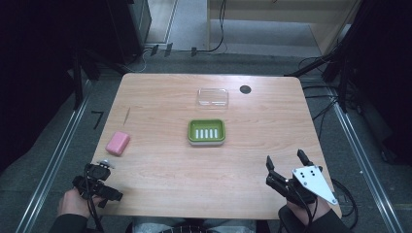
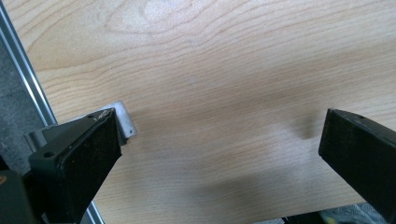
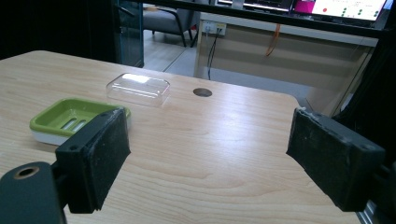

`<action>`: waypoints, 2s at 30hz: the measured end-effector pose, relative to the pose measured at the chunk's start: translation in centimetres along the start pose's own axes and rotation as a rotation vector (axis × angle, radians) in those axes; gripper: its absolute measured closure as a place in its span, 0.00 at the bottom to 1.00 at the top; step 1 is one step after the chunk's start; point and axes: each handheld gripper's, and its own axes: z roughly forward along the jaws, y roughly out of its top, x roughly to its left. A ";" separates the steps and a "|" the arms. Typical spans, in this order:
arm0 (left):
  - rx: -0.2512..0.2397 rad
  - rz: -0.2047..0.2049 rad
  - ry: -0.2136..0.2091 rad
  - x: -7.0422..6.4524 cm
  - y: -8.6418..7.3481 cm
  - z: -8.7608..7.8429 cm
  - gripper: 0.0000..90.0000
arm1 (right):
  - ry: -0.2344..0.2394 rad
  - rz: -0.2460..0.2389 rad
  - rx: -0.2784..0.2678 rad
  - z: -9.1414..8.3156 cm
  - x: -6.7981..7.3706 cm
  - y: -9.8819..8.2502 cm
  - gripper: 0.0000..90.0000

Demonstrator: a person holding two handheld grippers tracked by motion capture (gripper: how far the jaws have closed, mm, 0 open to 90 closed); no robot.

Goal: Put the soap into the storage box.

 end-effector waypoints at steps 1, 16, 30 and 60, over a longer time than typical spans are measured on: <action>0.001 0.000 -0.002 0.0 0.0 0.0 0.00 | -0.001 -0.002 0.000 0.0 0.0 0.0 0.14; -0.022 -0.015 0.000 0.3 0.5 -0.2 0.00 | -0.004 0.011 0.000 0.0 -0.4 -0.2 0.14; -0.045 -0.028 0.009 0.7 1.6 -0.7 0.00 | -0.014 0.002 0.004 -0.3 -0.2 -0.1 0.14; -0.094 -0.019 -0.037 2.2 5.3 -2.6 0.00 | -0.014 0.001 0.010 -0.2 -0.1 -0.1 0.14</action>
